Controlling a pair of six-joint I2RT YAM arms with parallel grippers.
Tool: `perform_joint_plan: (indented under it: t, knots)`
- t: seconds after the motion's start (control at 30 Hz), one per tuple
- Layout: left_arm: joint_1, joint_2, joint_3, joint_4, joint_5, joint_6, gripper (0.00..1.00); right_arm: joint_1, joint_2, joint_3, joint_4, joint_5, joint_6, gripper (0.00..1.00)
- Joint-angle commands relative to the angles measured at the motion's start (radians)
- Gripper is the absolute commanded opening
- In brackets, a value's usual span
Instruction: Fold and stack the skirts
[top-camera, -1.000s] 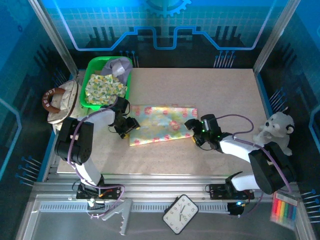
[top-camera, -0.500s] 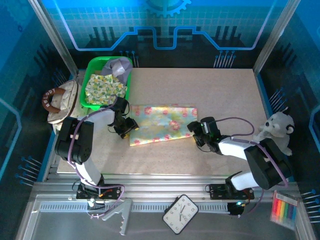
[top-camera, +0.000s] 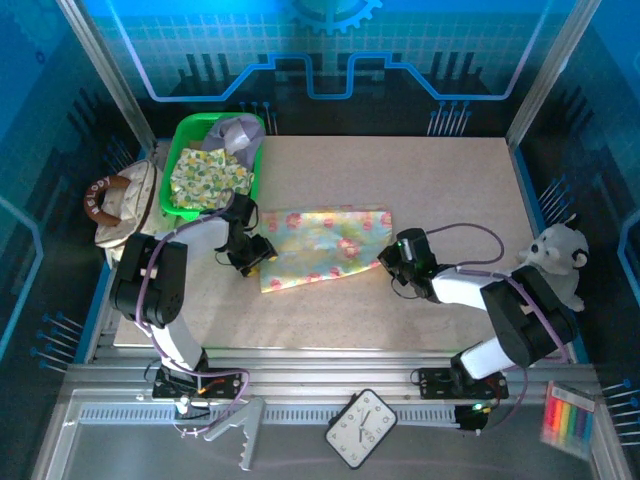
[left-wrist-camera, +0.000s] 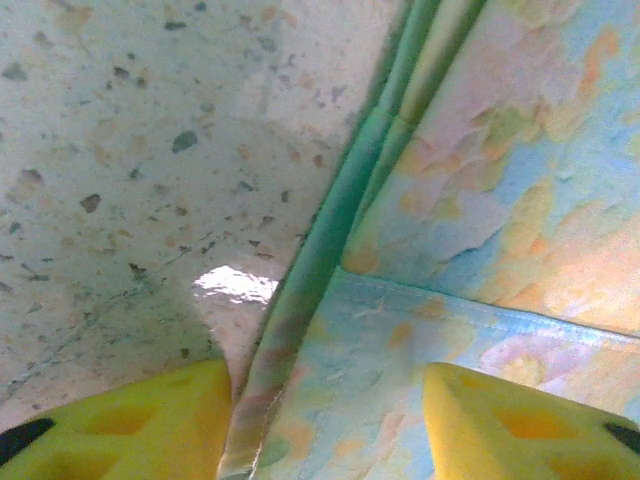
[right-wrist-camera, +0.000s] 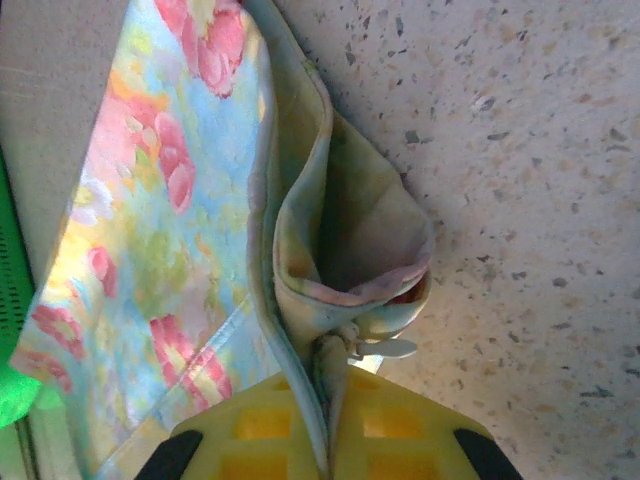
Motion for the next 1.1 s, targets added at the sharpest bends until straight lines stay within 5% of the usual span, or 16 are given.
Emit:
perform_joint_plan:
  t: [0.0, 0.17, 0.4, 0.77, 1.07]
  knots:
    - [-0.005, -0.089, 0.02, -0.055, -0.035, 0.0, 0.59, 0.019, 0.022, 0.022, -0.032, 0.032, -0.069, 0.0]
    - [-0.014, -0.17, -0.011, -0.022, -0.058, 0.007, 0.6, 0.022, 0.015, 0.067, -0.066, 0.018, -0.239, 0.0]
    - [-0.022, 0.02, -0.03, 0.001, -0.042, -0.021, 0.42, 0.076, 0.011, 0.27, -0.266, 0.047, -0.635, 0.0]
    - [-0.039, 0.037, -0.075, 0.079, 0.021, -0.038, 0.4, 0.423, 0.321, 0.779, -0.695, 0.136, -1.391, 0.0]
    - [-0.031, -0.004, -0.169, 0.177, 0.061, -0.064, 0.33, 0.531, 0.5, 0.899, -0.738, 0.108, -1.393, 0.0]
